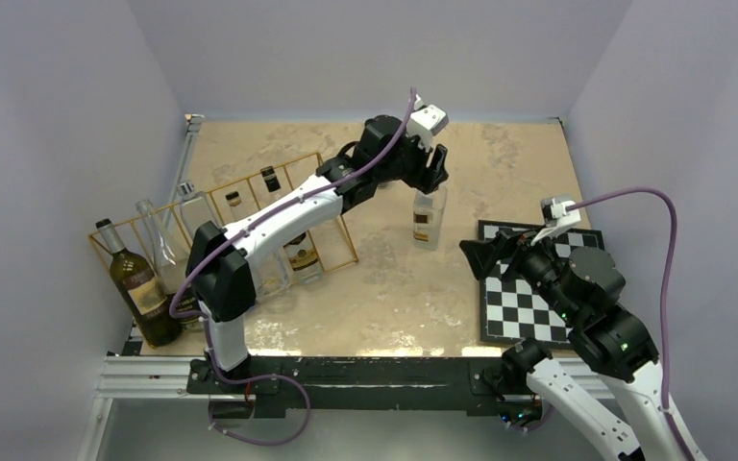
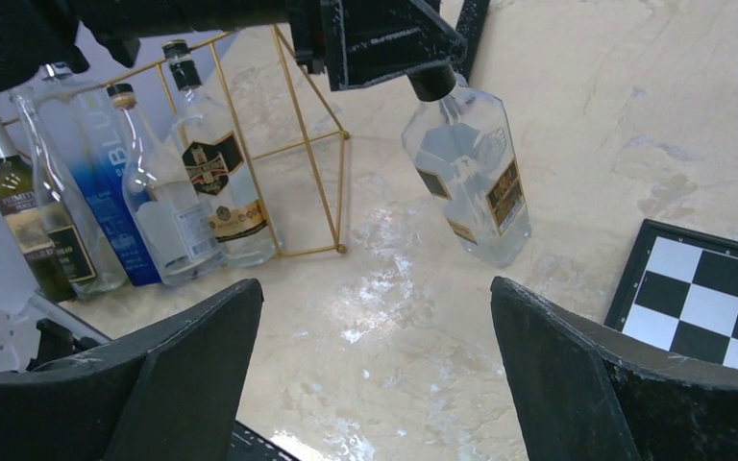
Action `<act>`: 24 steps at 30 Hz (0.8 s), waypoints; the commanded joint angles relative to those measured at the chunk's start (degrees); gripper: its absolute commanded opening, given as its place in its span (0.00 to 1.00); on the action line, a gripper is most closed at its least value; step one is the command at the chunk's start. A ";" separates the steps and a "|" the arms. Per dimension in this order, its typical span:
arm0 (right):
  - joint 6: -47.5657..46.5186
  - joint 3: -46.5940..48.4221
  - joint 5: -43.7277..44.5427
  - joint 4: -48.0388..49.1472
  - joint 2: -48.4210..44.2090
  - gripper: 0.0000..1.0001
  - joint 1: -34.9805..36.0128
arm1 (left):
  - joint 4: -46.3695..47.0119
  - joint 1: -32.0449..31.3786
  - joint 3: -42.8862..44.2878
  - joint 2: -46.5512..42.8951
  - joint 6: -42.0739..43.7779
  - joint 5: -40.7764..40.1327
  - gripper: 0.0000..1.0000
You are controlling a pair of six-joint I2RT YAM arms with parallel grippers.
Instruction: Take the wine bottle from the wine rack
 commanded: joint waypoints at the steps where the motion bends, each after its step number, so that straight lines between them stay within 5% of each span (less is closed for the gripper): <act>1: -1.20 0.49 1.51 1.82 2.02 0.94 0.06 | 6.44 -0.34 2.94 -4.63 -0.44 0.22 0.73; 6: -0.66 0.73 1.20 3.35 4.06 0.94 0.06 | 5.58 -0.34 0.96 -10.14 -1.44 -1.70 0.87; 16: 0.41 1.00 -0.55 6.30 8.33 0.93 0.02 | -13.96 4.29 -6.97 -26.91 -5.47 -21.34 0.86; 24: 0.50 0.39 -1.95 8.63 10.83 0.93 0.06 | -24.43 15.84 -17.14 -35.97 -10.70 -32.22 0.84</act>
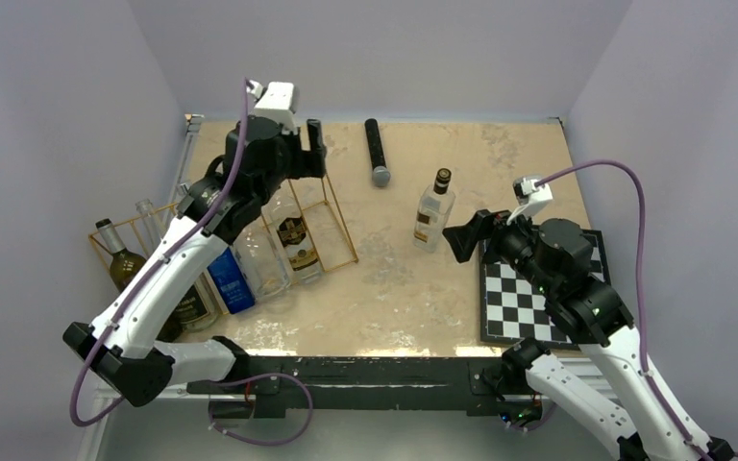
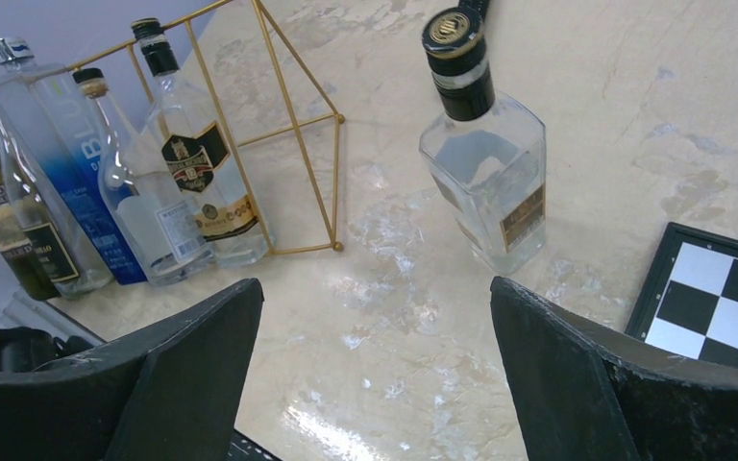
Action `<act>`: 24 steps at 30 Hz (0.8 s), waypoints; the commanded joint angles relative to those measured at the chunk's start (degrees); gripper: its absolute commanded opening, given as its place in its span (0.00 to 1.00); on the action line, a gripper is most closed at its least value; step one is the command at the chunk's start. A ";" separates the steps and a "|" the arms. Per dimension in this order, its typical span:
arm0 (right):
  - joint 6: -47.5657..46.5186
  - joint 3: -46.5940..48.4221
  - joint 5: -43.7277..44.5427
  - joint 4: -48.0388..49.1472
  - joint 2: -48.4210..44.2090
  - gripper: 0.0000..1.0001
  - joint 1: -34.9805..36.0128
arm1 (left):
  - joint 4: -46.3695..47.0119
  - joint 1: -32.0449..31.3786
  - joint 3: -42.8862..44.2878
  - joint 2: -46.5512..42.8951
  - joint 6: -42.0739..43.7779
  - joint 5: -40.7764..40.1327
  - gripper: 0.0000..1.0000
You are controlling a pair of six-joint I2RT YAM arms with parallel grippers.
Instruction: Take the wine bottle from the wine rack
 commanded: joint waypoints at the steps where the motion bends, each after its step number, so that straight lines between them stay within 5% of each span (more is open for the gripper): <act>1: 0.42 0.24 -1.15 3.84 0.92 0.93 0.05 | -8.37 5.49 -5.90 -2.45 -4.28 -10.22 0.84; 12: -3.57 -1.08 -1.10 11.62 2.63 0.92 0.07 | -10.58 13.31 -13.55 -1.00 -9.60 -6.91 0.81; 24: -15.63 3.90 5.93 24.70 22.54 0.87 0.06 | -10.75 18.35 -10.47 7.10 -10.19 1.15 0.68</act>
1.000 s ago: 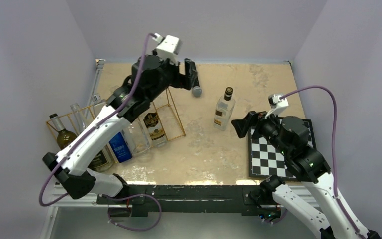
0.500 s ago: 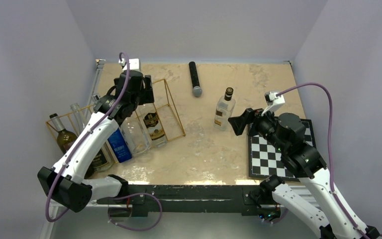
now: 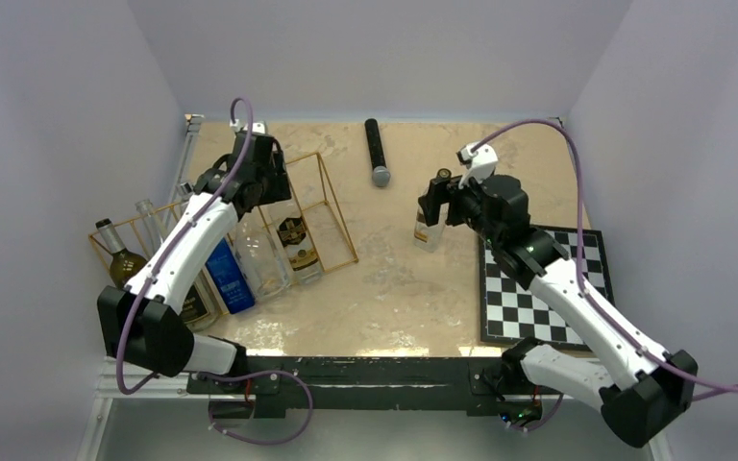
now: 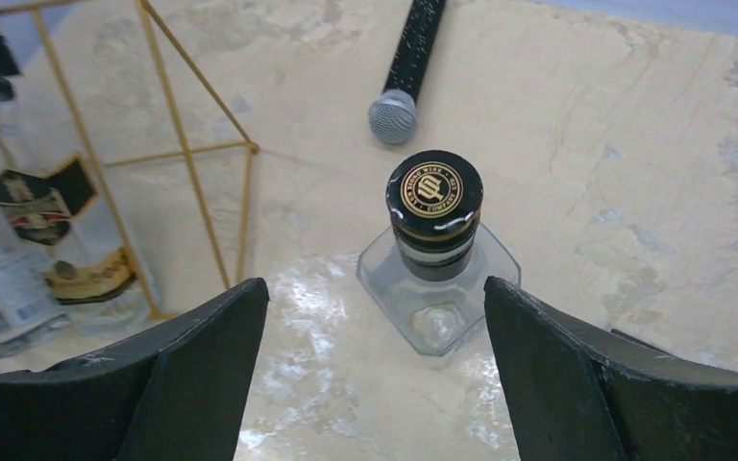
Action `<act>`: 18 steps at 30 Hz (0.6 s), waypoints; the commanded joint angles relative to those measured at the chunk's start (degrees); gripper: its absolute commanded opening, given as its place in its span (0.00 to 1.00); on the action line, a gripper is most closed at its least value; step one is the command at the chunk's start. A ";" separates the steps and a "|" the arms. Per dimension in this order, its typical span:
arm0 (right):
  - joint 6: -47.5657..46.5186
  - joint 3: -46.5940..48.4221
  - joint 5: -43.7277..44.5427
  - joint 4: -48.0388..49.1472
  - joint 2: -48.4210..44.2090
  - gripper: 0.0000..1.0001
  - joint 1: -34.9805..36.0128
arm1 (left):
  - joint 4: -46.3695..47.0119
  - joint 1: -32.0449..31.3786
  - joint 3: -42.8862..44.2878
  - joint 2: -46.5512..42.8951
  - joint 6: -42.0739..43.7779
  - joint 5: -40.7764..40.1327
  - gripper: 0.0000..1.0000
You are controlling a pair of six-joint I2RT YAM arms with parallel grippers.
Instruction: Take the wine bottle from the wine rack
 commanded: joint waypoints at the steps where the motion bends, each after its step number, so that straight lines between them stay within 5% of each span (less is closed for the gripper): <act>1: -5.70 4.74 4.05 5.37 4.74 0.86 0.03 | 1.30 0.33 2.19 1.35 -0.51 1.72 0.68; 9: -9.06 7.61 8.61 5.83 12.18 0.76 0.04 | 4.56 1.02 2.43 3.54 -0.53 2.82 0.64; 14: -9.28 9.01 8.36 5.41 12.03 0.55 -0.01 | 5.89 0.98 3.06 4.62 -0.31 3.37 0.56; 18: -11.20 9.04 10.08 6.06 10.49 0.22 0.02 | 5.72 1.02 3.04 4.98 0.38 3.02 0.50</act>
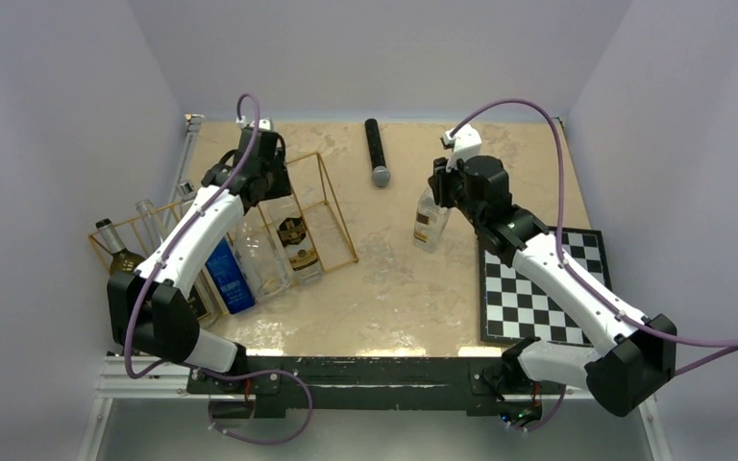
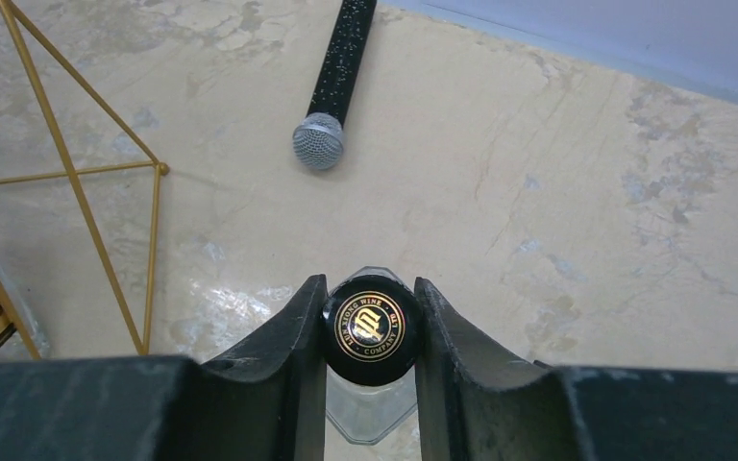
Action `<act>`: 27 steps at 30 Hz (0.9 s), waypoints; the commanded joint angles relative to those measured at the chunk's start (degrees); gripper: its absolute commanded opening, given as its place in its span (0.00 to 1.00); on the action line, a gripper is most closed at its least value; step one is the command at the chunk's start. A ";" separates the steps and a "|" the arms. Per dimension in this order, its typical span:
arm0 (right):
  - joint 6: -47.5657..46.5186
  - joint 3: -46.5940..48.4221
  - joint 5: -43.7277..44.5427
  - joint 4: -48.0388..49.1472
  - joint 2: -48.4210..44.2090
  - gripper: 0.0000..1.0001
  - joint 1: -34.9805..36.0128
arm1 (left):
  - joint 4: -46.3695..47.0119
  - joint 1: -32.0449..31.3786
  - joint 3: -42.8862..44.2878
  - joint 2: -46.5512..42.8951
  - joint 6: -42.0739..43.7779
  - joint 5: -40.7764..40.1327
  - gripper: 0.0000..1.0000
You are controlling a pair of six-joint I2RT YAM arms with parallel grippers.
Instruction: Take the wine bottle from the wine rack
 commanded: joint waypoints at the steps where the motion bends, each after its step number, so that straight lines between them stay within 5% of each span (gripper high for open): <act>1: -2.87 2.61 3.72 3.92 -2.93 0.16 0.02 | 2.10 0.39 2.28 -0.05 0.39 0.37 0.45; 3: -5.52 3.47 5.72 4.52 -3.09 0.00 -0.26 | 2.25 0.39 2.06 -0.35 0.49 0.68 0.40; 6: -7.02 6.94 7.27 3.03 -1.96 0.00 -2.05 | 3.09 0.39 1.56 -0.95 0.65 1.49 0.32; 12: -5.44 12.41 4.54 3.33 0.14 0.00 -10.58 | 3.53 0.34 1.36 -2.20 2.28 3.38 0.00; 27: 0.31 28.35 14.26 0.51 17.65 0.00 -24.45 | 10.45 0.30 -4.78 -11.54 4.57 11.47 0.00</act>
